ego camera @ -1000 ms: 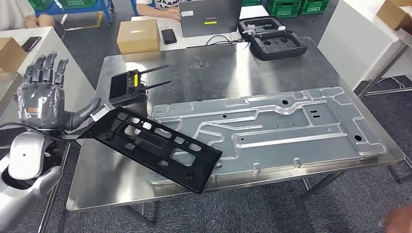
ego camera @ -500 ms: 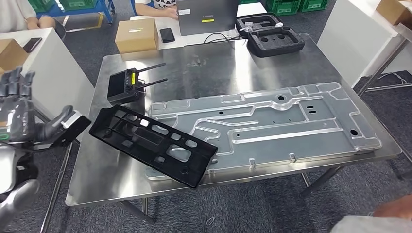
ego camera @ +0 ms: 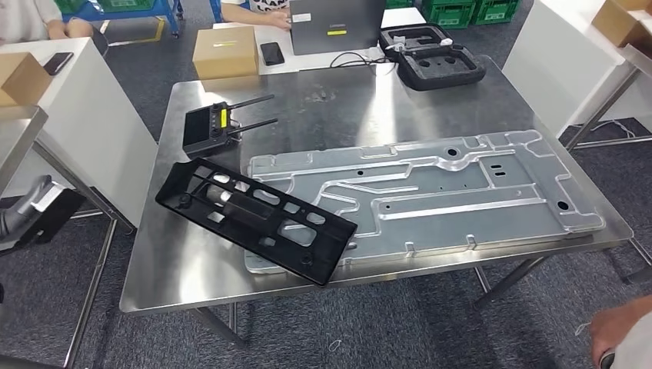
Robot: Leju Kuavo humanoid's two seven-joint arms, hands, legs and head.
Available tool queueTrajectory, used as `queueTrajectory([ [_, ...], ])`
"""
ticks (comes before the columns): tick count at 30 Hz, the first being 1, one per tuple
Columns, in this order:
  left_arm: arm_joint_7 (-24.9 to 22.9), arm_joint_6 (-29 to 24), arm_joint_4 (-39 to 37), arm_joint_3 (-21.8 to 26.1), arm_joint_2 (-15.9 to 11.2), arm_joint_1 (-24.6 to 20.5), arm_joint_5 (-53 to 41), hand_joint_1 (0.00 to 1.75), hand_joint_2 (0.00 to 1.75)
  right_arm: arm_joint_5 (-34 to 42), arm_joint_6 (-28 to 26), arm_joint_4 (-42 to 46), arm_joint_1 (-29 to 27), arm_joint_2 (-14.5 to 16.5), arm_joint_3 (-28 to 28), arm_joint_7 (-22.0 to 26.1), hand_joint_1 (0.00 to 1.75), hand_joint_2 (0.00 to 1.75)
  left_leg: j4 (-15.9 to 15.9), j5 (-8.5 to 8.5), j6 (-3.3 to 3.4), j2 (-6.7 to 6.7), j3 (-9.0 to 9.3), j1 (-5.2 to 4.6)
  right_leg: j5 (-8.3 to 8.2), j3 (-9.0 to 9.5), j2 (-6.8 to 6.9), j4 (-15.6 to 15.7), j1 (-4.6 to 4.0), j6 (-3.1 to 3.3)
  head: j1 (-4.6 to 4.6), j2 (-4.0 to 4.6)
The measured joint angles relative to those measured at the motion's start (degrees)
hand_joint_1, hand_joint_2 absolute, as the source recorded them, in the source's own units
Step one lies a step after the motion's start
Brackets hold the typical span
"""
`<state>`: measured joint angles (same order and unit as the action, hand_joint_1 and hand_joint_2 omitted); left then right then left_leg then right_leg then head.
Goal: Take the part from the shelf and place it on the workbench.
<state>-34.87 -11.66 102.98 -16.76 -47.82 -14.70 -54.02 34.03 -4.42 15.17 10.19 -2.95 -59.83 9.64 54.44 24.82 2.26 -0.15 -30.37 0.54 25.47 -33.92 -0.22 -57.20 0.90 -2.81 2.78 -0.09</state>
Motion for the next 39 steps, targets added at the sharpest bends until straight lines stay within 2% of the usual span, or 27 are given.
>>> queueTrajectory([
  [1,0.18,-0.07,0.07,0.49,-0.03,0.27,-0.01,0.00,0.00,0.00,-0.01,0.00,0.00,-0.14,0.03,-0.03,0.00,0.00,-0.13,-0.35,0.47,0.06,-0.24,0.08,1.95,-1.03,0.00,-2.59,-0.02,-0.08,-0.08,0.00],
  [3,0.46,-0.19,0.11,1.15,-0.01,0.97,-0.12,0.00,0.00,0.00,-0.03,0.00,-0.01,-0.33,0.14,-0.09,0.00,0.00,-0.10,-0.86,0.96,0.14,-0.90,-0.12,6.67,-4.02,0.00,-10.57,-0.07,-0.11,-0.20,0.00],
  [4,0.54,-0.27,0.11,1.34,0.04,1.40,-0.22,0.00,0.00,0.01,-0.04,0.00,-0.03,-0.40,0.21,-0.14,0.00,0.00,-0.08,-1.10,1.06,0.17,-1.25,-0.25,8.18,-5.16,0.00,-13.94,-0.11,-0.11,-0.21,0.00],
  [5,0.61,-0.37,0.11,1.47,0.09,1.75,-0.37,0.00,0.00,0.02,-0.05,0.00,-0.04,-0.44,0.28,-0.17,0.00,0.00,-0.04,-1.36,1.10,0.17,-1.60,-0.39,8.60,-5.39,0.00,-15.43,-0.14,-0.06,-0.22,0.00],
  [6,0.69,-0.49,0.11,1.55,0.14,2.00,-0.51,0.00,0.00,0.03,-0.09,0.00,-0.04,-0.50,0.35,-0.20,0.00,0.00,-0.02,-1.60,1.10,0.15,-1.89,-0.52,7.93,-4.44,0.00,-14.49,-0.18,0.08,-0.22,0.00],
  [7,0.77,-0.58,0.11,1.62,0.17,2.12,-0.67,0.00,0.00,0.05,-0.14,0.00,-0.03,-0.55,0.42,-0.22,0.00,0.00,0.00,-1.80,1.03,0.11,-2.10,-0.62,6.47,-2.39,0.00,-11.36,-0.23,0.31,-0.22,0.00],
  [9,0.93,-0.73,0.11,1.72,0.20,2.18,-0.87,0.00,0.00,0.07,-0.22,0.00,0.01,-0.76,0.56,-0.22,0.00,0.00,0.11,-2.13,0.75,0.06,-2.34,-0.82,3.52,2.86,0.02,-2.59,-0.50,0.91,-0.23,0.00],
  [11,1.11,-0.81,0.11,1.79,0.21,2.18,-1.02,0.00,0.00,0.07,-0.29,0.00,0.09,-0.93,0.73,-0.20,0.00,0.00,0.23,-2.50,0.21,0.10,-2.57,-0.98,2.23,5.33,0.07,2.13,-0.78,1.41,-0.22,0.00],
  [13,1.27,-0.85,0.11,1.82,0.21,2.18,-1.13,0.00,0.00,0.08,-0.35,0.01,0.11,-0.94,0.79,-0.19,0.00,0.00,0.26,-2.93,-0.45,0.17,-2.80,-0.88,1.69,5.09,0.09,2.52,-0.94,1.92,-0.22,0.00],
  [15,1.29,-0.84,0.11,1.89,0.23,2.16,-1.16,0.00,0.00,0.14,-0.37,0.02,0.12,-0.95,0.81,-0.20,0.00,0.00,1.55,-1.71,-1.13,0.16,-3.50,-0.57,0.90,4.63,0.18,2.73,-0.81,2.56,-0.17,0.00],
  [16,1.28,-0.84,0.11,1.94,0.25,2.11,-1.16,0.00,0.00,0.18,-0.38,0.02,0.12,-0.98,0.82,-0.20,0.00,0.00,3.78,0.09,-1.51,0.15,-4.42,-0.40,0.47,4.24,0.26,2.83,-0.65,2.83,-0.13,0.00],
  [18,1.28,-0.83,0.10,1.98,0.31,2.13,-1.18,0.00,0.00,0.23,-0.39,0.02,0.12,-1.09,0.85,-0.20,0.00,0.00,11.31,4.97,-2.29,0.16,-7.18,0.03,-0.24,3.27,0.34,2.81,-0.58,3.11,-0.04,0.00],
  [19,1.28,-0.83,0.10,1.97,0.36,2.19,-1.18,0.00,0.00,0.23,-0.39,0.02,0.09,-1.10,0.86,-0.20,0.00,0.00,14.95,6.77,-2.59,0.16,-8.32,0.24,-0.60,2.75,0.35,2.79,-0.58,3.10,-0.04,0.00],
  [20,1.28,-0.82,0.09,1.94,0.43,2.24,-1.18,0.00,0.00,0.23,-0.39,0.02,0.06,-1.10,0.86,-0.20,0.00,0.00,16.92,7.59,-2.81,0.16,-8.64,0.41,-0.95,2.23,0.34,2.77,-0.56,3.05,-0.04,0.00],
  [21,1.28,-0.82,0.09,1.93,0.51,2.23,-1.18,0.00,0.00,0.24,-0.39,0.02,0.02,-1.10,0.86,-0.20,0.00,0.00,16.68,7.40,-2.96,0.17,-7.86,0.55,-1.30,1.76,0.32,2.75,-0.52,2.93,-0.04,0.00],
  [22,1.28,-0.82,0.09,1.93,0.58,2.18,-1.19,0.00,0.00,0.24,-0.39,0.02,-0.01,-1.10,0.86,-0.19,0.00,0.00,14.13,6.31,-3.05,0.17,-5.94,0.66,-1.62,1.37,0.31,2.73,-0.46,2.77,-0.04,0.00],
  [24,1.28,-0.82,0.09,1.93,0.64,1.98,-1.26,0.00,0.00,0.24,-0.39,0.02,-0.02,-1.10,0.87,-0.15,0.00,0.00,5.13,3.51,-3.07,0.18,-0.33,0.72,-2.18,0.81,0.27,2.70,-0.40,2.24,-0.03,0.00],
  [26,1.28,-0.82,0.09,1.92,0.75,1.76,-1.33,0.00,0.00,0.25,-0.40,0.02,0.02,-1.14,0.93,-0.06,0.00,0.00,-0.53,2.03,-2.50,0.04,2.72,0.40,-2.71,0.41,0.25,2.67,-0.47,1.50,-0.04,0.00],
  [29,1.30,-0.80,0.09,1.85,0.99,1.70,-1.36,0.00,0.00,0.26,-0.40,0.02,-0.03,-1.24,1.20,0.04,0.00,0.00,-0.77,1.28,-1.17,0.00,2.17,0.07,-3.25,-0.04,0.18,2.56,-0.44,0.47,-0.07,0.00],
  [30,1.31,-0.79,0.09,1.82,1.07,1.68,-1.37,0.00,0.00,0.26,-0.39,0.02,-0.05,-1.29,1.27,0.04,0.00,0.00,-0.78,0.90,-0.65,0.07,1.85,0.12,-2.54,-0.44,0.14,1.89,-0.40,0.22,-0.09,0.00],
  [31,1.32,-0.79,0.09,1.78,1.14,1.66,-1.38,0.00,0.00,0.26,-0.39,0.02,-0.06,-1.33,1.31,0.07,0.00,0.00,-0.85,0.47,-0.07,0.15,1.49,0.19,-0.93,-1.20,0.11,0.14,-0.36,0.03,-0.12,0.00],
  [32,1.32,-0.78,0.09,1.73,1.22,1.63,-1.39,0.00,0.00,0.26,-0.39,0.02,-0.07,-1.37,1.32,0.08,0.00,0.00,-0.87,0.07,0.40,0.23,1.08,0.21,1.56,-2.37,0.10,-2.91,-0.30,-0.05,-0.16,0.00],
  [34,1.32,-0.77,0.09,1.58,1.41,1.67,-1.43,0.00,0.00,0.25,-0.39,0.02,-0.12,-1.40,1.34,0.13,0.00,0.00,-0.82,-0.61,0.90,0.27,0.17,0.00,6.55,-5.04,0.10,-10.94,-0.30,-0.11,-0.22,0.00],
  [35,1.32,-0.75,0.09,1.52,1.54,1.71,-1.45,0.00,0.00,0.25,-0.39,0.02,-0.14,-1.40,1.34,0.15,0.00,0.00,-0.79,-0.95,0.96,0.27,-0.32,-0.13,7.76,-5.72,0.10,-13.89,-0.31,-0.09,-0.23,0.00],
  [36,1.32,-0.73,0.09,1.47,1.64,1.75,-1.46,0.00,0.00,0.24,-0.39,0.02,-0.14,-1.40,1.34,0.18,0.00,0.00,-0.75,-1.29,0.97,0.26,-0.77,-0.27,7.77,-5.39,0.10,-14.78,-0.31,-0.02,-0.24,0.00],
  [37,1.32,-0.73,0.09,1.45,1.72,1.78,-1.46,0.00,0.00,0.24,-0.40,0.02,-0.13,-1.40,1.34,0.19,0.00,0.00,-0.71,-1.60,0.92,0.23,-1.19,-0.40,6.81,-3.93,0.10,-13.40,-0.33,0.14,-0.24,0.00],
  [39,1.32,-0.76,0.09,1.46,1.76,1.78,-1.47,0.00,0.00,0.24,-0.41,0.02,-0.06,-1.46,1.35,0.22,0.00,0.00,-0.52,-2.07,0.70,0.17,-1.78,-0.56,4.02,1.67,0.07,-5.36,-0.44,0.72,-0.24,0.00],
])
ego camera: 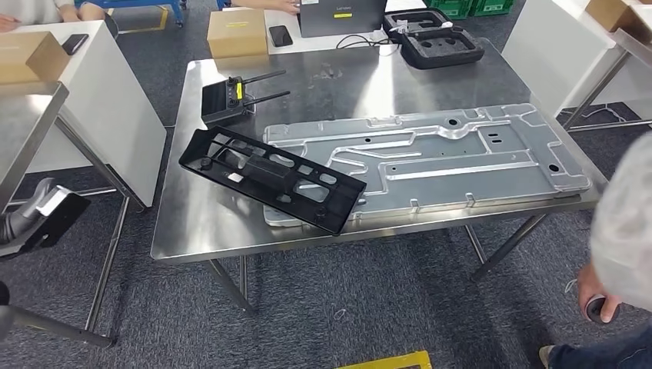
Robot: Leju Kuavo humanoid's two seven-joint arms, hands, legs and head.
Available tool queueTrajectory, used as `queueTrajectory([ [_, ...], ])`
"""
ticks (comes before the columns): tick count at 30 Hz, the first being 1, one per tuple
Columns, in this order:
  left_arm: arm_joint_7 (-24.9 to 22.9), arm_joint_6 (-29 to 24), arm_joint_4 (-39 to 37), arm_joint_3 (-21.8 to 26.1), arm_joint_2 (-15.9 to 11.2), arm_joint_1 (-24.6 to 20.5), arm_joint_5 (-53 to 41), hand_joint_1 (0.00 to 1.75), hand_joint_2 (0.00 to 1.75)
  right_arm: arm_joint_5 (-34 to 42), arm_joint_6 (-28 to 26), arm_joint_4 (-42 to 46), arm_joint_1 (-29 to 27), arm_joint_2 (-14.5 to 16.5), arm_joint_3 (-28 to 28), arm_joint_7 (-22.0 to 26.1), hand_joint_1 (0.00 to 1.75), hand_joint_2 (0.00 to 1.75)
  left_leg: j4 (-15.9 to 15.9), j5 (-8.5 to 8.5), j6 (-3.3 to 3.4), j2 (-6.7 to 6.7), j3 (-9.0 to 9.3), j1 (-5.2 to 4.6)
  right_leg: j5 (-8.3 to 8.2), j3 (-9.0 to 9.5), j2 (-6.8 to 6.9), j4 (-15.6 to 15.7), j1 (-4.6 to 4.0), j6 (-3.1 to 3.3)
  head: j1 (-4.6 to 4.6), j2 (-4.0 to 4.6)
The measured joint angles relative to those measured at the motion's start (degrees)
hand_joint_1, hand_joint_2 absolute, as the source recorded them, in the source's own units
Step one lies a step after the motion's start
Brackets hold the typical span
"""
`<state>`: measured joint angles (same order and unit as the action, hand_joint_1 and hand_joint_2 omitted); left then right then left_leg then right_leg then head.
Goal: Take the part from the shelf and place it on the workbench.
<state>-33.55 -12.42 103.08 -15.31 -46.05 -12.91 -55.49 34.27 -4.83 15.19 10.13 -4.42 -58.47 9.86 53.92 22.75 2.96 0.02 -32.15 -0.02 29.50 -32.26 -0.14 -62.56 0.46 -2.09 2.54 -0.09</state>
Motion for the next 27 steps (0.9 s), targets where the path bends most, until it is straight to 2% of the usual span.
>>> queueTrajectory([
  [1,0.00,-0.03,-0.01,0.02,0.00,-0.01,0.00,0.00,0.00,0.00,0.00,0.00,0.05,-0.05,0.02,0.01,0.00,0.00,0.13,-0.19,-0.21,0.00,-0.23,-0.10,-0.94,2.52,0.01,3.99,-0.16,0.25,0.02,-0.01],
  [2,0.01,-0.07,-0.01,0.03,0.01,-0.03,0.00,0.00,0.00,0.00,0.00,0.00,0.10,-0.09,0.05,0.02,0.00,0.00,0.25,-0.39,-0.48,0.03,-0.40,-0.16,-1.49,4.15,0.02,6.74,-0.29,0.45,0.03,-0.01],
  [3,0.01,-0.09,-0.02,0.04,0.01,-0.04,-0.01,0.00,0.00,-0.01,0.00,0.00,0.14,-0.13,0.10,0.04,0.00,0.00,0.35,-0.61,-0.80,0.08,-0.55,-0.19,-1.63,4.76,0.01,8.02,-0.44,0.56,0.04,-0.01],
  [5,0.02,-0.13,-0.02,0.04,0.03,-0.04,-0.01,0.00,0.00,-0.02,0.00,0.01,0.21,-0.05,0.21,0.05,0.00,0.00,0.45,-0.98,-1.48,0.16,-0.78,-0.15,-2.18,4.43,0.06,8.35,-0.44,0.98,0.03,0.00],
  [6,0.02,-0.14,-0.02,0.04,0.04,-0.01,-0.01,0.00,0.00,-0.02,0.01,0.01,0.24,0.01,0.26,0.07,0.00,0.00,0.92,-0.52,-1.82,0.17,-1.07,-0.07,-2.49,4.19,0.11,8.48,-0.36,1.33,0.08,0.00],
  [7,0.02,-0.16,-0.02,0.05,0.05,-0.01,0.00,0.00,0.00,-0.02,0.01,0.02,0.26,0.05,0.28,0.04,0.00,0.00,2.22,0.72,-2.16,0.14,-1.65,0.04,-2.91,3.86,0.18,8.58,-0.24,1.74,0.14,0.00],
  [8,0.01,-0.18,-0.02,0.07,0.05,-0.01,-0.01,0.00,0.00,-0.02,0.02,0.02,0.26,0.09,0.30,0.03,0.00,0.00,4.66,2.80,-2.50,0.13,-2.60,0.20,-3.33,3.41,0.27,8.66,-0.11,2.06,0.19,0.00],
  [10,0.00,-0.21,-0.02,0.05,0.11,0.06,0.01,0.00,0.00,-0.02,0.02,0.02,0.24,0.03,0.32,0.01,0.00,0.00,12.27,7.77,-3.19,0.12,-5.12,0.52,-4.14,2.29,0.35,8.63,-0.16,2.32,0.29,0.00],
  [11,0.00,-0.21,-0.02,0.03,0.18,0.14,0.01,0.00,0.00,-0.02,0.02,0.02,0.22,0.02,0.33,0.01,0.00,0.00,15.64,9.27,-3.43,0.13,-5.99,0.65,-4.56,1.69,0.36,8.61,-0.20,2.32,0.30,0.00],
  [12,0.00,-0.21,-0.02,0.01,0.24,0.20,0.01,0.00,0.00,-0.02,0.02,0.02,0.20,0.02,0.33,0.00,0.00,0.00,17.43,9.63,-3.56,0.13,-6.10,0.73,-4.99,1.11,0.37,8.58,-0.22,2.30,0.31,0.00],
  [13,0.00,-0.22,-0.02,0.01,0.28,0.23,0.01,0.00,0.00,-0.03,0.02,0.02,0.19,0.02,0.33,0.00,0.00,0.00,16.99,8.82,-3.60,0.13,-5.15,0.77,-5.39,0.58,0.35,8.56,-0.24,2.24,0.32,0.00],
  [14,0.00,-0.25,-0.02,0.01,0.31,0.20,0.00,0.00,0.00,-0.07,0.03,0.02,0.19,0.03,0.33,0.00,0.00,0.00,14.17,7.23,-3.55,0.13,-3.06,0.77,-5.75,0.15,0.33,8.55,-0.24,2.15,0.32,0.00],
  [15,0.00,-0.30,-0.02,0.02,0.31,0.12,-0.01,0.00,0.00,-0.10,0.03,0.02,0.19,0.04,0.33,0.00,0.00,0.00,9.82,5.62,-3.39,0.13,-0.20,0.76,-6.08,-0.18,0.31,8.54,-0.24,2.00,0.33,0.00],
  [16,0.00,-0.36,-0.02,0.04,0.31,-0.01,-0.02,0.00,0.00,-0.14,0.04,0.03,0.20,0.07,0.33,0.00,0.00,0.00,5.09,4.60,-3.12,0.12,2.69,0.61,-6.40,-0.47,0.28,8.53,-0.30,1.77,0.33,0.00],
  [17,0.00,-0.42,-0.02,0.05,0.31,-0.11,-0.03,0.00,0.00,-0.17,0.04,0.03,0.21,0.09,0.33,0.00,0.00,0.00,1.46,4.06,-2.78,0.09,4.81,0.44,-6.75,-0.66,0.27,8.56,-0.36,1.49,0.31,0.00],
  [18,0.00,-0.46,-0.02,0.07,0.31,-0.21,-0.03,0.00,0.00,-0.19,0.04,0.03,0.23,0.10,0.33,0.00,0.00,0.00,-0.72,3.98,-2.44,0.06,5.95,0.24,-7.09,-0.82,0.26,8.59,-0.40,1.18,0.30,0.00],
  [20,0.00,-0.52,-0.02,0.04,0.34,-0.33,-0.04,0.00,0.00,-0.21,0.04,0.03,0.26,0.09,0.33,-0.02,0.00,0.00,-1.49,3.70,-1.73,0.03,5.85,0.05,-7.76,-1.05,0.23,8.67,-0.47,0.48,0.25,0.00],
  [21,0.00,-0.54,-0.02,0.02,0.37,-0.43,-0.05,0.00,0.00,-0.23,0.04,0.02,0.28,0.08,0.33,-0.03,0.00,0.00,-1.59,3.33,-1.35,0.08,5.58,0.11,-7.55,-1.30,0.17,8.41,-0.43,0.16,0.24,0.00],
  [22,0.00,-0.55,-0.02,-0.02,0.42,-0.54,-0.05,0.00,0.00,-0.27,0.04,0.02,0.30,0.05,0.34,-0.04,0.00,0.00,-1.66,2.86,-0.84,0.14,5.22,0.23,-6.50,-1.81,0.12,7.39,-0.40,-0.13,0.19,0.00],
  [23,0.00,-0.56,-0.02,-0.07,0.49,-0.63,-0.05,0.00,0.00,-0.32,0.04,0.02,0.31,0.04,0.34,-0.04,0.00,0.00,-1.77,2.34,-0.35,0.21,4.78,0.35,-4.51,-2.71,0.07,5.17,-0.36,-0.38,0.14,0.00],
  [25,0.00,-0.58,-0.02,-0.25,0.68,-0.75,-0.07,0.00,0.00,-0.42,0.04,0.02,0.30,0.02,0.34,-0.05,0.00,0.00,-1.70,1.45,0.23,0.27,3.67,0.31,0.83,-5.35,0.06,-2.48,-0.22,-0.70,0.02,0.00],
  [26,0.01,-0.60,-0.03,-0.41,0.79,-0.75,-0.08,0.00,0.00,-0.47,0.04,0.02,0.28,0.02,0.34,-0.05,0.00,0.00,-1.64,1.04,0.27,0.27,3.09,0.25,2.62,-6.45,0.06,-6.26,-0.20,-0.80,0.00,0.00],
  [27,0.01,-0.60,-0.03,-0.60,0.89,-0.75,-0.10,0.00,0.00,-0.53,0.04,0.02,0.28,0.02,0.33,-0.07,0.00,0.00,-1.55,0.65,0.25,0.26,2.50,0.20,3.18,-6.80,0.06,-8.52,-0.19,-0.86,-0.01,0.00],
])
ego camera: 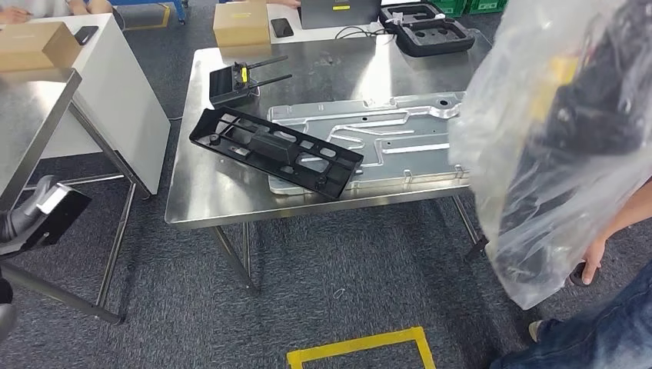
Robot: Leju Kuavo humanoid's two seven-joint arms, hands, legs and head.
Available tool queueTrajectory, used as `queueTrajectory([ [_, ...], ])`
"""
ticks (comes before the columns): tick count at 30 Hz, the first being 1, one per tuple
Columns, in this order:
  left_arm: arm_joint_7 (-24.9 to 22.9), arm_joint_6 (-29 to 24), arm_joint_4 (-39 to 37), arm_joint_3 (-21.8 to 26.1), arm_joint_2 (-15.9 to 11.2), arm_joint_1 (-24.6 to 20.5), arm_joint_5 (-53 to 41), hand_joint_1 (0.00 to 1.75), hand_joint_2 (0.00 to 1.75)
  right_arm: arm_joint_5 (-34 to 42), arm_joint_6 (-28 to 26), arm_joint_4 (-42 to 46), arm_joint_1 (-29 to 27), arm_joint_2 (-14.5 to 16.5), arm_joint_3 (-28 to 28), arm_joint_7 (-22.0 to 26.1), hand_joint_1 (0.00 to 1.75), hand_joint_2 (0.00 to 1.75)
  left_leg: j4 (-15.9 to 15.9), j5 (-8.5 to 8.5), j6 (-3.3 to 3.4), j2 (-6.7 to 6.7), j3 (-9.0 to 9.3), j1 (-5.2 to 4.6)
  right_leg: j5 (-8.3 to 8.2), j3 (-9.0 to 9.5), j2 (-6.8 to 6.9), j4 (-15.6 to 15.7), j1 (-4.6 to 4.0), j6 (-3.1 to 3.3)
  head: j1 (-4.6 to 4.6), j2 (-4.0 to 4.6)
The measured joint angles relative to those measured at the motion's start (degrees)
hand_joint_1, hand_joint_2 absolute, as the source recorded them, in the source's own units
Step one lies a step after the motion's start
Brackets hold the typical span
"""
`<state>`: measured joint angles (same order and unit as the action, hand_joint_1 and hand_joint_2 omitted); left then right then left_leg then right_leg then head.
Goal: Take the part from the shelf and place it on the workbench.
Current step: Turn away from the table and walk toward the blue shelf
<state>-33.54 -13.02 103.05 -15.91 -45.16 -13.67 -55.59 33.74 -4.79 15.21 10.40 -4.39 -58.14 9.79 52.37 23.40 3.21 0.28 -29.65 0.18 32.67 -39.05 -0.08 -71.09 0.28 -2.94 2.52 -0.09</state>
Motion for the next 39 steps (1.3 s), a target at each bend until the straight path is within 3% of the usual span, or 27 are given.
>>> queueTrajectory([
  [1,0.00,-0.01,0.00,-0.18,0.07,0.00,-0.02,0.00,0.00,-0.05,0.00,0.00,0.01,0.00,0.00,0.00,0.00,0.00,0.14,-0.33,-0.08,-0.01,-0.54,-0.04,-0.64,0.71,0.00,-0.12,0.00,0.01,-0.01,0.00],
  [2,0.00,-0.01,0.00,-0.36,0.12,0.00,-0.02,0.00,0.00,-0.07,0.00,0.00,0.02,0.00,0.01,0.00,0.00,0.00,0.32,-0.58,-0.20,-0.03,-1.02,-0.05,-2.14,2.60,0.00,2.15,0.00,0.09,-0.01,0.00],
  [4,-0.01,-0.05,0.00,-0.57,0.16,-0.02,-0.06,0.00,0.00,-0.08,0.00,0.00,0.06,-0.04,0.02,-0.01,0.00,0.00,0.85,-0.94,-0.54,-0.06,-1.82,-0.13,-4.77,8.33,-0.04,10.71,-0.06,0.44,-0.01,0.00],
  [6,-0.01,-0.16,-0.01,-0.68,0.19,-0.10,-0.08,0.00,0.00,-0.08,0.00,0.00,0.08,-0.08,0.02,-0.01,0.00,0.00,1.25,-1.36,-1.12,-0.03,-2.39,-0.23,-5.37,11.64,-0.16,16.56,-0.23,0.99,0.00,0.00],
  [9,-0.01,-0.32,-0.02,-0.76,0.20,-0.19,-0.02,0.00,0.00,-0.08,0.00,0.01,0.08,-0.03,0.04,-0.02,0.00,0.00,1.54,-1.90,-2.16,0.02,-3.00,-0.16,-5.83,11.22,-0.14,17.51,-0.33,2.04,0.03,0.00],
  [10,-0.01,-0.36,-0.02,-0.76,0.20,-0.19,0.02,0.00,0.00,-0.07,0.00,0.01,0.06,-0.02,0.04,-0.04,0.00,0.00,2.42,-1.03,-2.52,0.00,-3.48,-0.07,-6.26,10.87,-0.06,17.57,-0.24,2.51,0.09,0.00],
  [12,-0.04,-0.45,-0.02,-0.75,0.20,-0.16,0.06,0.00,0.00,-0.05,0.00,0.02,0.05,-0.02,0.04,-0.04,0.00,0.00,7.59,3.21,-3.25,-0.03,-5.50,0.24,-7.16,9.91,0.13,17.65,-0.07,3.21,0.18,0.00],
  [14,-0.08,-0.51,-0.02,-0.79,0.22,-0.04,0.08,0.00,0.00,-0.04,0.00,0.02,0.01,-0.07,0.04,-0.06,0.00,0.00,15.54,7.85,-3.84,-0.01,-8.06,0.47,-8.00,8.72,0.19,17.60,-0.15,3.48,0.24,0.00],
  [15,-0.11,-0.52,-0.03,-0.81,0.26,0.03,0.08,0.00,0.00,-0.04,0.00,0.02,-0.01,-0.07,0.04,-0.07,0.00,0.00,18.19,8.77,-3.99,-0.01,-8.58,0.53,-8.43,8.12,0.19,17.57,-0.20,3.48,0.24,0.00],
  [16,-0.17,-0.55,-0.03,-0.83,0.30,0.08,0.08,0.00,0.00,-0.04,0.00,0.02,-0.04,-0.07,0.04,-0.07,0.00,0.00,18.83,8.52,-4.03,-0.01,-8.14,0.56,-8.82,7.56,0.19,17.54,-0.24,3.46,0.25,0.00],
  [17,-0.23,-0.58,-0.04,-0.83,0.33,0.09,0.08,0.00,0.00,-0.04,-0.01,0.02,-0.07,-0.07,0.04,-0.07,0.00,0.00,17.06,7.24,-3.98,-0.01,-6.51,0.56,-9.20,7.09,0.18,17.52,-0.27,3.40,0.25,0.00],
  [19,-0.33,-0.69,-0.04,-0.79,0.36,0.02,0.08,0.00,0.00,-0.04,-0.02,0.02,-0.10,-0.06,0.04,-0.06,0.00,0.00,8.58,4.20,-3.50,-0.01,-0.98,0.43,-9.79,6.46,0.16,17.50,-0.34,3.17,0.25,0.00],
  [20,-0.35,-0.78,-0.04,-0.75,0.36,-0.02,0.08,0.00,0.00,-0.03,-0.02,0.02,-0.10,-0.05,0.05,-0.05,0.00,0.00,4.23,3.41,-3.16,-0.02,1.60,0.25,-10.10,6.23,0.16,17.48,-0.40,2.94,0.24,0.00],
  [22,-0.43,-0.94,-0.04,-0.70,0.36,-0.06,0.11,0.00,0.00,-0.01,-0.03,0.02,-0.09,-0.06,0.07,-0.03,0.00,0.00,-0.17,3.20,-2.52,-0.03,3.85,-0.19,-10.78,5.80,0.18,17.49,-0.43,2.36,0.23,0.00],
  [24,-0.51,-1.08,-0.04,-0.70,0.36,0.03,0.22,0.00,0.00,0.00,-0.11,0.02,-0.13,-0.18,0.10,-0.05,0.00,0.00,-0.71,2.63,-1.86,0.04,3.48,-0.23,-11.33,5.40,0.16,17.50,-0.42,1.67,0.23,0.00],
  [25,-0.52,-1.15,-0.04,-0.71,0.37,0.05,0.31,0.00,0.00,-0.04,-0.17,0.02,-0.13,-0.28,0.10,-0.16,0.00,0.00,-0.87,2.17,-1.46,0.08,3.17,-0.10,-10.79,5.01,0.11,17.00,-0.40,1.35,0.18,0.00],
  [27,-0.54,-1.28,-0.04,-0.74,0.43,0.12,0.47,0.00,0.00,-0.21,-0.37,0.02,-0.14,-0.52,0.10,-0.58,0.00,0.00,-1.18,1.14,-0.66,0.21,2.40,0.23,-6.92,3.10,0.01,12.50,-0.35,0.78,0.04,0.00],
  [29,-0.49,-1.37,-0.04,-0.81,0.58,0.18,0.54,0.00,0.00,-0.48,-0.56,0.02,-0.19,-0.74,0.08,-1.15,0.00,0.00,-1.13,0.34,-0.35,0.24,1.37,0.17,-1.85,0.25,0.00,4.10,-0.19,0.32,-0.06,0.00],
  [30,-0.45,-1.38,-0.06,-0.88,0.67,0.21,0.56,0.00,0.00,-0.60,-0.61,0.02,-0.19,-0.86,0.07,-1.38,0.00,0.00,-1.09,-0.02,-0.39,0.22,0.89,0.15,-0.64,-0.63,0.00,0.80,-0.13,0.16,-0.08,0.00],
  [31,-0.39,-1.38,-0.09,-0.96,0.78,0.21,0.57,0.00,0.00,-0.69,-0.68,0.02,-0.18,-1.03,0.07,-1.53,0.00,0.00,-1.00,-0.35,-0.47,0.21,0.40,0.16,-0.68,-0.55,0.01,-0.60,-0.07,0.05,-0.08,0.00],
  [32,-0.33,-1.38,-0.15,-1.03,0.88,0.21,0.59,0.00,0.00,-0.79,-0.80,0.02,-0.14,-1.21,0.07,-1.62,0.00,0.00,-0.86,-0.62,-0.60,0.19,-0.05,0.19,-1.80,0.71,0.01,0.44,0.00,-0.02,-0.08,0.00],
  [34,-0.11,-1.38,-0.29,-1.19,1.02,0.06,0.60,0.00,0.00,-1.11,-1.49,0.02,0.10,-1.83,0.07,-1.74,0.00,0.00,-0.29,-0.93,-0.91,0.15,-0.87,0.24,-4.79,5.96,-0.01,8.03,0.20,-0.09,-0.09,0.00],
  [36,0.12,-1.38,-0.42,-1.35,1.05,-0.31,0.63,0.00,0.00,-1.50,-2.55,0.03,0.66,-2.77,0.09,-1.76,0.00,0.00,0.53,-1.15,-1.36,0.16,-1.72,0.10,-5.91,10.19,-0.17,15.15,0.25,0.02,-0.08,0.00],
  [37,0.22,-1.38,-0.49,-1.50,1.05,-0.56,0.67,0.00,0.00,-1.65,-3.06,0.03,1.05,-3.31,0.12,-1.77,0.00,0.00,0.86,-1.32,-1.65,0.19,-2.12,-0.02,-5.83,10.88,-0.26,16.69,0.22,0.13,-0.08,0.00],
  [39,0.43,-1.48,-0.69,-1.91,1.09,-0.99,0.88,0.00,0.00,-2.02,-3.79,0.18,2.01,-4.53,0.23,-1.88,0.00,0.00,1.21,-1.71,-2.28,0.23,-2.71,-0.09,-6.08,10.35,-0.31,16.93,0.22,0.71,-0.08,0.00],
])
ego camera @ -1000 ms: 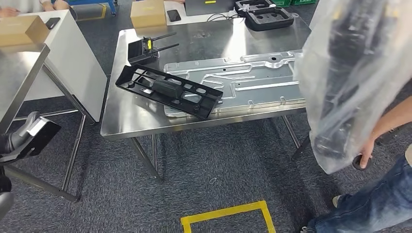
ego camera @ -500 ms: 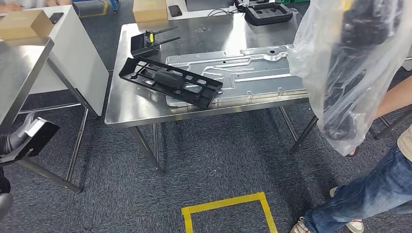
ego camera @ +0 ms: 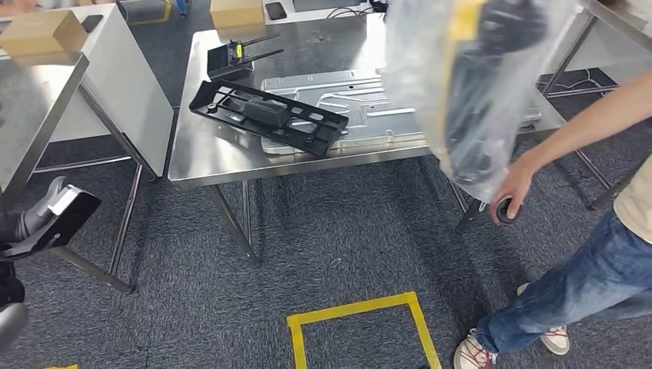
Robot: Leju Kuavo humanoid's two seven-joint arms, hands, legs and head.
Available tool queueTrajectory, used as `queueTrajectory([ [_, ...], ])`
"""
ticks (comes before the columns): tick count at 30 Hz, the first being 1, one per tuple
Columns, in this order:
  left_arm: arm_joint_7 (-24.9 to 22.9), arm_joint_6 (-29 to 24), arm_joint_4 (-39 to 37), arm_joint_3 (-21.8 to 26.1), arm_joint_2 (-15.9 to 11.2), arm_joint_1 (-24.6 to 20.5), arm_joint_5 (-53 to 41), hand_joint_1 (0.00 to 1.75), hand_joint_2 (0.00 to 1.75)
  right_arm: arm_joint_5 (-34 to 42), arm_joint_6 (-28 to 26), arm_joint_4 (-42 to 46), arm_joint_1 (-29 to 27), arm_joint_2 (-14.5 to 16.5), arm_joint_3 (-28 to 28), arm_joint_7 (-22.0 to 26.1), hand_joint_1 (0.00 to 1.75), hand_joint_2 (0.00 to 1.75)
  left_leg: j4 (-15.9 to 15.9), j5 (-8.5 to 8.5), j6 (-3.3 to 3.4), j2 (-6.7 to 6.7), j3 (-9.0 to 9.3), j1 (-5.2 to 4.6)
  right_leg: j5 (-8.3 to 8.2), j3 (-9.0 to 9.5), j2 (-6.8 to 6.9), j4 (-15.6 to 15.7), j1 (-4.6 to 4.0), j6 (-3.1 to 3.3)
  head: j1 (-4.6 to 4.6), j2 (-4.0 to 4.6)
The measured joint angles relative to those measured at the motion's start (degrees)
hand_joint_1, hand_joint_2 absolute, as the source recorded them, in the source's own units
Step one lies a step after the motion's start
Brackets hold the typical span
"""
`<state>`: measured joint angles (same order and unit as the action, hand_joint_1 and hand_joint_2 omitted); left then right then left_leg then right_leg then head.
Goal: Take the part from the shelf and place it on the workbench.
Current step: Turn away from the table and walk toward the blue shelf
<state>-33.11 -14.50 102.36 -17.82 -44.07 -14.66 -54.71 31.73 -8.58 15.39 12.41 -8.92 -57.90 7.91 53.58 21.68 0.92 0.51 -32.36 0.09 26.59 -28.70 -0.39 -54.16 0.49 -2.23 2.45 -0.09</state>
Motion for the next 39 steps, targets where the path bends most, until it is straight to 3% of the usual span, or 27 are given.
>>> queueTrajectory([
  [2,0.32,-0.20,-0.31,-0.31,0.13,-0.31,0.20,0.00,0.00,-0.34,-0.57,0.33,0.97,-1.36,0.27,-0.20,0.00,0.00,1.88,1.63,-0.56,-0.02,-1.09,0.15,-0.62,-0.76,0.08,0.01,0.13,1.00,0.12,0.00],
  [3,0.47,-0.32,-0.47,-0.42,0.19,-0.45,0.26,0.00,0.00,-0.48,-0.81,0.54,1.37,-2.04,0.43,-0.32,0.00,0.00,4.44,3.62,-0.83,-0.05,-2.16,0.26,-0.99,-1.19,0.17,0.05,0.20,1.50,0.19,0.00],
  [5,0.60,-0.58,-0.80,-0.72,0.33,-0.70,0.41,0.00,0.00,-0.84,-1.22,1.02,1.96,-3.30,0.72,-0.61,0.00,0.00,12.63,8.54,-1.32,-0.05,-5.04,0.41,-1.68,-2.17,0.32,0.00,0.04,2.11,0.29,0.00],
  [6,0.61,-0.69,-0.96,-0.95,0.41,-0.75,0.52,0.00,0.00,-1.05,-1.38,1.24,2.15,-3.87,0.89,-0.78,0.00,0.00,16.20,10.07,-1.43,-0.05,-6.09,0.44,-2.02,-2.62,0.37,-0.02,-0.08,2.24,0.30,0.00],
  [7,0.62,-0.80,-1.13,-1.19,0.50,-0.76,0.61,0.00,0.00,-1.31,-1.53,1.47,2.27,-4.30,1.07,-0.93,0.00,0.00,18.03,10.51,-1.42,-0.06,-6.29,0.45,-2.34,-3.04,0.40,-0.04,-0.21,2.31,0.31,0.00],
  [8,0.63,-0.87,-1.27,-1.40,0.58,-0.80,0.68,0.00,0.00,-1.55,-1.64,1.69,2.35,-4.70,1.23,-1.05,0.00,0.00,17.39,9.77,-1.27,-0.06,-5.33,0.43,-2.63,-3.37,0.40,-0.05,-0.36,2.34,0.31,0.00],
  [9,0.66,-0.93,-1.40,-1.56,0.63,-0.92,0.72,0.00,0.00,-1.86,-1.71,1.96,2.42,-5.03,1.37,-1.20,0.00,0.00,14.39,8.21,-0.97,-0.06,-3.26,0.35,-2.89,-3.63,0.39,-0.05,-0.53,2.36,0.31,0.00],
  [11,0.73,-1.04,-1.57,-1.68,0.69,-1.43,0.76,0.00,0.00,-2.50,-1.77,2.55,2.54,-5.45,1.64,-1.52,0.00,0.00,5.17,5.37,0.23,-0.04,2.27,-0.02,-3.42,-4.05,0.33,-0.04,-0.84,2.27,0.30,0.00],
  [13,0.82,-1.19,-1.68,-1.70,0.70,-1.97,0.86,0.00,0.00,-2.97,-1.78,3.03,2.66,-5.68,1.85,-1.77,0.00,0.00,-0.43,4.39,1.18,-0.04,5.16,-0.50,-4.05,-4.48,0.31,-0.02,-0.80,1.86,0.30,0.00],
  [16,0.91,-1.38,-1.90,-1.77,0.73,-2.40,0.99,0.00,0.00,-3.38,-1.78,3.52,2.77,-5.95,2.14,-1.87,0.00,0.00,-1.67,3.38,1.84,-0.06,4.90,-0.72,-4.59,-5.06,0.30,-0.03,-0.54,0.86,0.34,0.00],
  [18,0.96,-1.48,-2.08,-1.95,0.84,-2.72,1.08,0.00,0.00,-3.50,-1.75,3.84,2.76,-6.06,2.25,-1.88,0.00,0.00,-2.47,2.21,2.45,0.03,4.36,-0.35,-1.76,-6.52,0.22,-2.89,-0.54,0.30,0.21,0.00],
  [20,1.15,-1.65,-2.35,-2.21,1.03,-2.95,1.25,0.00,0.00,-3.57,-1.63,4.06,2.68,-6.09,2.31,-1.95,0.00,0.00,-2.60,1.33,2.69,0.05,3.44,-0.19,3.40,-9.24,0.18,-10.29,-0.30,-0.21,0.04,0.00],
  [21,1.29,-1.76,-2.52,-2.37,1.13,-2.96,1.32,0.00,0.00,-3.60,-1.52,4.10,2.60,-6.10,2.35,-1.99,0.00,0.00,-2.51,0.96,2.64,0.04,2.93,-0.15,5.15,-10.39,0.17,-14.18,-0.12,-0.50,0.00,0.00],
  [22,1.45,-1.85,-2.73,-2.57,1.24,-2.96,1.35,0.00,0.00,-3.62,-1.41,4.11,2.51,-6.10,2.42,-2.04,0.00,0.00,-2.38,0.62,2.47,0.04,2.41,-0.08,5.68,-10.82,0.18,-16.63,0.09,-0.81,-0.02,0.00],
  [23,1.57,-1.93,-2.92,-2.78,1.35,-2.97,1.38,0.00,0.00,-3.66,-1.26,4.14,2.42,-6.09,2.52,-2.07,0.00,0.00,-2.14,0.35,2.28,0.03,1.85,0.04,5.02,-10.22,0.19,-16.97,0.32,-1.13,-0.04,0.00],
  [25,1.65,-1.99,-3.25,-3.04,1.56,-3.02,1.49,0.00,0.00,-3.73,-1.07,4.20,2.29,-6.05,2.72,-2.10,0.00,0.00,-1.26,0.03,1.83,0.05,0.72,0.37,1.83,-5.91,0.20,-11.08,0.88,-1.78,-0.04,0.00],
  [27,1.66,-2.05,-3.38,-3.05,1.64,-3.17,1.56,0.00,0.00,-3.87,-0.96,4.29,2.20,-5.92,2.81,-2.14,0.00,0.00,-0.04,-0.10,1.25,0.10,-0.60,0.39,0.56,-1.50,0.04,-3.74,1.11,-2.07,-0.03,-0.01],
  [29,1.68,-2.11,-3.45,-3.03,1.64,-3.36,1.56,0.00,0.00,-3.97,-0.88,4.37,2.01,-5.81,2.91,-2.20,0.00,0.00,0.78,-0.50,0.51,0.12,-1.60,0.19,0.96,-0.63,-0.11,-1.34,0.93,-1.48,0.03,-0.01],
  [31,1.67,-2.14,-3.56,-3.07,1.64,-3.43,1.56,0.00,0.00,-3.99,-0.86,4.41,1.73,-5.68,3.03,-2.23,0.00,0.00,1.16,-0.77,-0.09,0.10,-2.12,0.34,0.50,-1.41,0.01,-1.41,0.86,-0.38,0.12,0.00],
  [32,1.65,-2.14,-3.63,-3.08,1.64,-3.42,1.56,0.00,0.00,-3.99,-0.86,4.43,1.63,-5.58,3.08,-2.23,0.00,0.00,1.86,-0.02,-0.36,0.09,-2.53,0.48,0.14,-1.76,0.11,-1.44,0.83,0.21,0.18,0.00],
  [34,1.64,-2.14,-3.77,-3.09,1.64,-3.44,1.57,0.00,0.00,-3.98,-0.85,4.45,1.45,-5.44,3.13,-2.19,0.00,0.00,6.99,4.34,-0.86,0.06,-4.39,0.70,-0.71,-2.69,0.30,-1.37,0.82,1.27,0.26,0.00],
  [36,1.64,-2.14,-3.90,-3.14,1.64,-3.43,1.62,0.00,0.00,-3.96,-0.65,4.45,1.33,-5.39,3.15,-2.09,0.00,0.00,15.29,9.43,-1.21,0.04,-6.87,0.71,-1.64,-3.91,0.34,-1.39,0.67,1.84,0.32,0.00],
  [37,1.64,-2.14,-3.97,-3.17,1.65,-3.40,1.67,0.00,0.00,-3.94,-0.55,4.45,1.29,-5.37,3.16,-2.03,0.00,0.00,18.18,10.52,-1.25,0.03,-7.43,0.71,-2.10,-4.53,0.34,-1.40,0.59,1.93,0.32,0.00],
  [38,1.64,-2.14,-4.04,-3.20,1.66,-3.38,1.71,0.00,0.00,-3.92,-0.46,4.45,1.25,-5.35,3.17,-1.97,0.00,0.00,19.20,10.39,-1.18,0.03,-7.07,0.70,-2.58,-5.15,0.34,-1.41,0.51,1.98,0.33,0.00],
  [39,1.64,-2.14,-4.10,-3.21,1.66,-3.37,1.74,0.00,0.00,-3.91,-0.44,4.45,1.21,-5.33,3.17,-1.91,0.00,0.00,17.90,9.19,-1.01,0.03,-5.59,0.67,-3.04,-5.72,0.33,-1.42,0.43,1.98,0.33,0.00],
])
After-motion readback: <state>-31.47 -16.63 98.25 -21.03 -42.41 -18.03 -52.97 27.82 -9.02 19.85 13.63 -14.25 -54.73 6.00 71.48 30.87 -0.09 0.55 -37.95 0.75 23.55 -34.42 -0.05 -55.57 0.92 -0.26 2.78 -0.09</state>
